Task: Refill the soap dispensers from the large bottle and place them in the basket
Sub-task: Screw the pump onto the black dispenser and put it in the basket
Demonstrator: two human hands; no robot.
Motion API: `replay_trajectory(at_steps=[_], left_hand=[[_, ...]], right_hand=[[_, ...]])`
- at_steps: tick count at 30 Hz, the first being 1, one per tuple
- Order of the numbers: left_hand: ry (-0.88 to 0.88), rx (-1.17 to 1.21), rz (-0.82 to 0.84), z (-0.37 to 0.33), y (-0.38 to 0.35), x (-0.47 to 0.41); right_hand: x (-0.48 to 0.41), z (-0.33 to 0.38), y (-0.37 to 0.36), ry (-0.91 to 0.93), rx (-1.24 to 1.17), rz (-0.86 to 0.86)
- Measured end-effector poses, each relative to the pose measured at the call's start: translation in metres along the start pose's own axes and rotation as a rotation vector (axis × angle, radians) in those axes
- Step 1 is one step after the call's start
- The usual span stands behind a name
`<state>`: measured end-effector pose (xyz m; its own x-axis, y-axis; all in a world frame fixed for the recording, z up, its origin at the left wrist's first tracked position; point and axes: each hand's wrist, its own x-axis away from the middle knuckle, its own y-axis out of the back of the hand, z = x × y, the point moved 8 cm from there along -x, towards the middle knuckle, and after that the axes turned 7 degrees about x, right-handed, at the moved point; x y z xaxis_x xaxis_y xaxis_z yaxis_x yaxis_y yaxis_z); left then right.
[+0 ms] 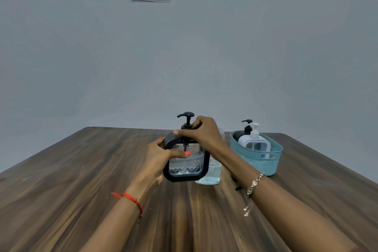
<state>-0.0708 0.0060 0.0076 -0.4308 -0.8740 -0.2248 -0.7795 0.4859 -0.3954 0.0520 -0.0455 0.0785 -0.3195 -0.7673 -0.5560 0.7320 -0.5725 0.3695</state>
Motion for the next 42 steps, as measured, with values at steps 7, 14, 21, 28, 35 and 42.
replay_trajectory(at_steps=[7,14,21,28,35,42], left_hand=[[-0.02,-0.047,-0.014,-0.01,0.002,0.003],[-0.006,0.025,-0.051,-0.008,-0.005,0.012],[0.007,0.061,-0.054,-0.006,-0.014,0.02],[0.011,0.039,-0.052,-0.002,-0.028,0.024],[-0.035,0.004,0.003,-0.007,-0.051,0.024],[-0.035,0.047,0.137,-0.007,-0.101,0.023]], right_hand=[[0.004,0.003,-0.004,-0.051,-0.189,0.325],[0.009,0.008,0.002,-0.097,-0.216,0.134],[0.012,0.011,0.012,-0.098,-0.151,0.049],[0.017,0.005,0.028,-0.078,-0.08,-0.054],[0.025,0.011,0.062,-0.027,-0.026,0.063],[0.042,-0.018,0.125,-0.166,0.003,0.279]])
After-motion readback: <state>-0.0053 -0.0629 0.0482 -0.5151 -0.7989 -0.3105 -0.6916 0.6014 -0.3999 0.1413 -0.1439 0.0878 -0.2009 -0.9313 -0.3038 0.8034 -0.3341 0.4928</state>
